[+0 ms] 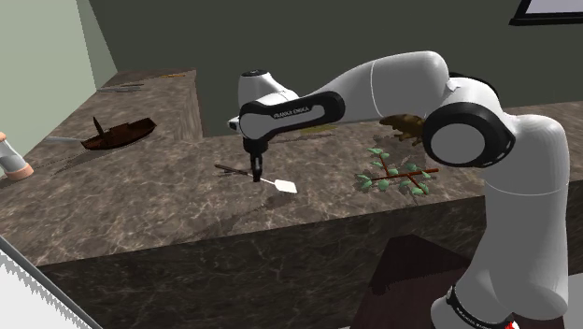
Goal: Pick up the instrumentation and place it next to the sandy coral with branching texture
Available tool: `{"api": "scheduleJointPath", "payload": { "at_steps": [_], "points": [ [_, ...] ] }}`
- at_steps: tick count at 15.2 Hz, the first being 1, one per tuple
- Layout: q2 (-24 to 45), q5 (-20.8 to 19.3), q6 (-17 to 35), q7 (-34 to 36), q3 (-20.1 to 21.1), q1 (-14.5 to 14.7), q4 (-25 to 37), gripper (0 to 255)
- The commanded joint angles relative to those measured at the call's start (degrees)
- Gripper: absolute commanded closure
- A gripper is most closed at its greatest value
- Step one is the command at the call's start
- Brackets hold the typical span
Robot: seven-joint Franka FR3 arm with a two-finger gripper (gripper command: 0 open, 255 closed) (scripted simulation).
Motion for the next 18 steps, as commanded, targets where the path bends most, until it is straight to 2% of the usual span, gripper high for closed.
{"api": "scheduleJointPath", "payload": {
  "at_steps": [1,18],
  "points": [
    [-0.56,-0.04,-1.41,-0.01,-0.04,-0.06,0.83,255],
    [-1.71,-0.29,-13.96,0.59,-0.12,-0.17,12.24,255]
  ]
}}
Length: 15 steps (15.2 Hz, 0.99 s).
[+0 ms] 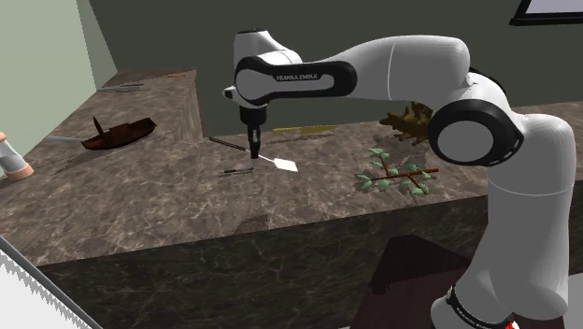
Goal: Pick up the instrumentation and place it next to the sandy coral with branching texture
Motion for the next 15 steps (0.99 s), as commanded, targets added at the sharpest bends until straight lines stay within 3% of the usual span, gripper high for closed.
{"api": "scheduleJointPath", "payload": {
  "at_steps": [1,15],
  "points": [
    [0.15,-0.02,-1.67,0.11,0.00,0.00,1.80,255],
    [3.50,0.03,-14.37,0.63,0.01,-0.28,17.85,255]
  ]
}}
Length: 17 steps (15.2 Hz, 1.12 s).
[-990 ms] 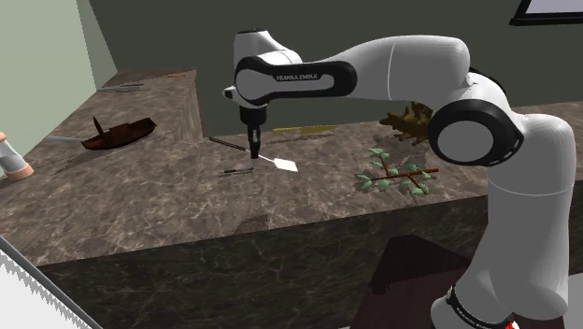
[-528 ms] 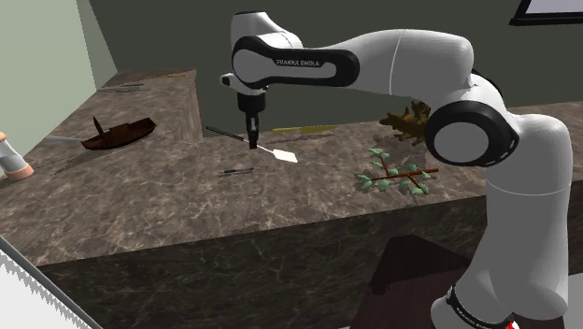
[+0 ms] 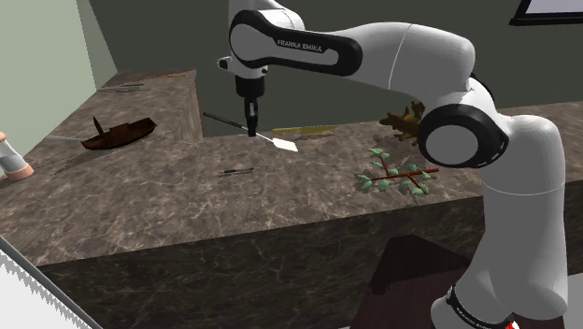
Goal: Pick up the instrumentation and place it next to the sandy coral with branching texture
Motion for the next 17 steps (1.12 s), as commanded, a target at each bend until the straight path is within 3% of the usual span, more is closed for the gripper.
{"api": "scheduleJointPath", "payload": {
  "at_steps": [1,5,10,17],
  "points": [
    [0.90,0.04,-2.10,0.01,-0.01,-0.12,2.96,255],
    [3.18,0.12,-6.35,0.19,0.02,-0.27,9.50,255],
    [-10.99,0.13,0.58,-3.90,-1.22,-2.56,-11.79,255],
    [-24.50,-0.33,4.42,-10.02,-3.83,-5.75,-29.42,255]
  ]
}}
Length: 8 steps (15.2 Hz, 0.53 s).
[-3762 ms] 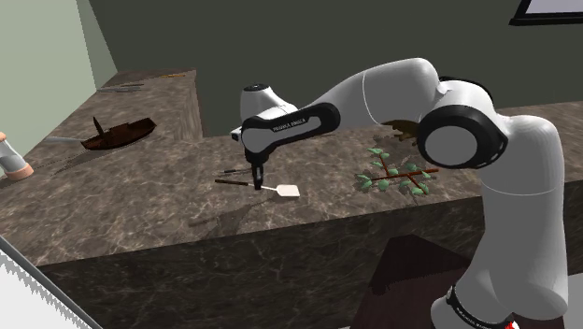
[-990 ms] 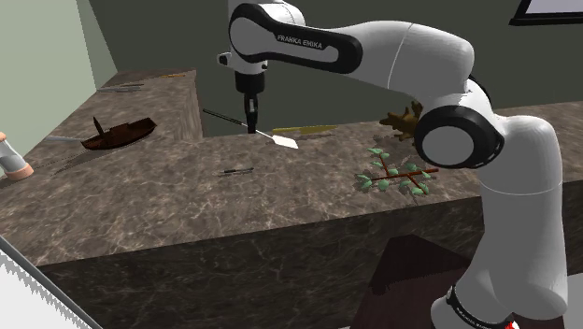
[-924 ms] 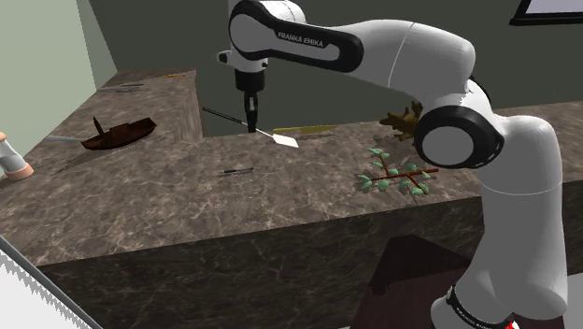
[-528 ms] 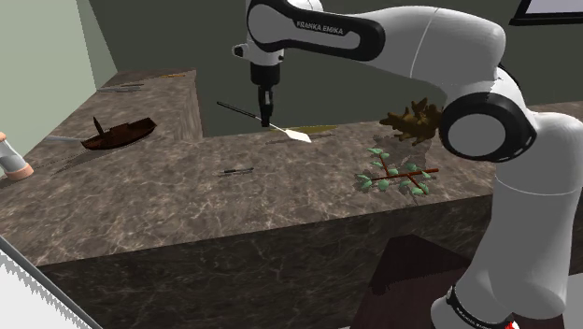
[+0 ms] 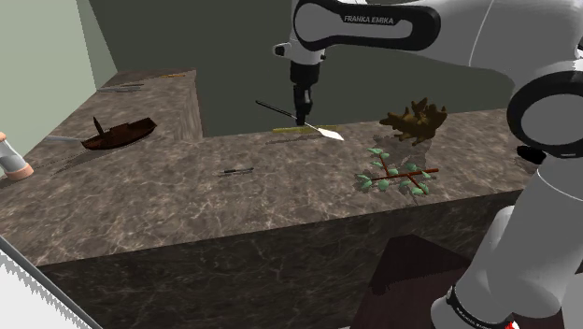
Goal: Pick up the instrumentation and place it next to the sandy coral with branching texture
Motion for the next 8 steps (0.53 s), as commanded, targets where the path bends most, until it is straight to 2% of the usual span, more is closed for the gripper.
{"api": "scheduleJointPath", "payload": {
  "at_steps": [1,8],
  "points": [
    [-3.57,-0.25,0.46,-2.04,-0.96,-1.01,-4.11,255],
    [-13.77,-1.83,1.16,-8.72,-4.65,-4.24,-15.22,255]
  ]
}}
